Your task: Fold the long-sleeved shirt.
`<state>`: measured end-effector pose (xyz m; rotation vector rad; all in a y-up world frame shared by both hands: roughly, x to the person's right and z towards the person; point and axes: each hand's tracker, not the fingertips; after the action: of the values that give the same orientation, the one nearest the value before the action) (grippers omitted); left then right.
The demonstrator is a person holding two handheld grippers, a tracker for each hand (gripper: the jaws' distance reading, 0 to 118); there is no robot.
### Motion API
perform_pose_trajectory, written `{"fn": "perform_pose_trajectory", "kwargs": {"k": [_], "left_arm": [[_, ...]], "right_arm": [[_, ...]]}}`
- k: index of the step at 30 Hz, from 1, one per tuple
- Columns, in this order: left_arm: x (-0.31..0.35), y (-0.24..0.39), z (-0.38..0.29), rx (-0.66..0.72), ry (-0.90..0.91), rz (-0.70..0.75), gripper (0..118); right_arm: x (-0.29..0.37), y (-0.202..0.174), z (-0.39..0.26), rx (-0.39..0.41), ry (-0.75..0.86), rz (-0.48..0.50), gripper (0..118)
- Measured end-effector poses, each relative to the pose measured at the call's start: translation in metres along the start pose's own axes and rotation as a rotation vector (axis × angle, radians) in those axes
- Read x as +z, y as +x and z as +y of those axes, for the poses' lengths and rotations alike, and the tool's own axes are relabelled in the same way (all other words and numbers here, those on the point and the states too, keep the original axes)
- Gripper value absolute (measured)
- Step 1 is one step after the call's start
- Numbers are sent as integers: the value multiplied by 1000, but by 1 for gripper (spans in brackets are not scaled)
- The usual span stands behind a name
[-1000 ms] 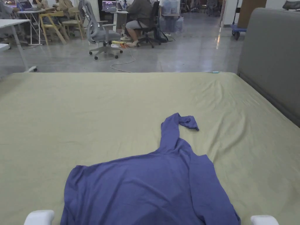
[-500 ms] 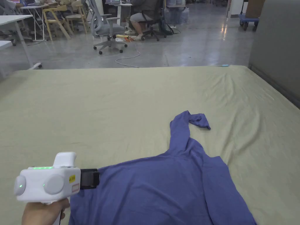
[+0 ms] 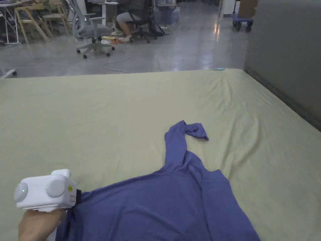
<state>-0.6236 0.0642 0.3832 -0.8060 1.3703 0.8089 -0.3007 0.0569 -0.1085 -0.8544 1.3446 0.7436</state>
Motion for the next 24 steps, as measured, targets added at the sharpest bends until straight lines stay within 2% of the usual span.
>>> {"fn": "perform_pose_trajectory", "kwargs": {"k": [2,3,6,7,9,13,15,18,21,24], "left_arm": [[7,-29,40,21,71,-35,0],[36,5,21,50,94,-62,0],[71,-17,80,115,175,-140,0],[109,10,71,116,208,-154,0],[155,14,114,74,284,-141,0],[250,13,203,170,459,-207,0],[321,34,222,139,577,-142,0],[385,49,255,65,679,-60,0],[419,44,276,101,724,-66,0],[436,40,274,131,751,-71,0]], "right_arm": [[20,6,31,-8,115,5,10],[33,10,53,-18,166,8,10],[70,26,130,-1,342,71,10],[82,30,157,26,389,91,10],[112,34,223,97,475,23,10],[176,43,354,183,602,-55,10],[212,48,415,135,648,-83,10],[247,57,483,76,692,-121,10],[273,63,516,27,740,-161,10],[286,67,519,-24,748,-175,10]]}}
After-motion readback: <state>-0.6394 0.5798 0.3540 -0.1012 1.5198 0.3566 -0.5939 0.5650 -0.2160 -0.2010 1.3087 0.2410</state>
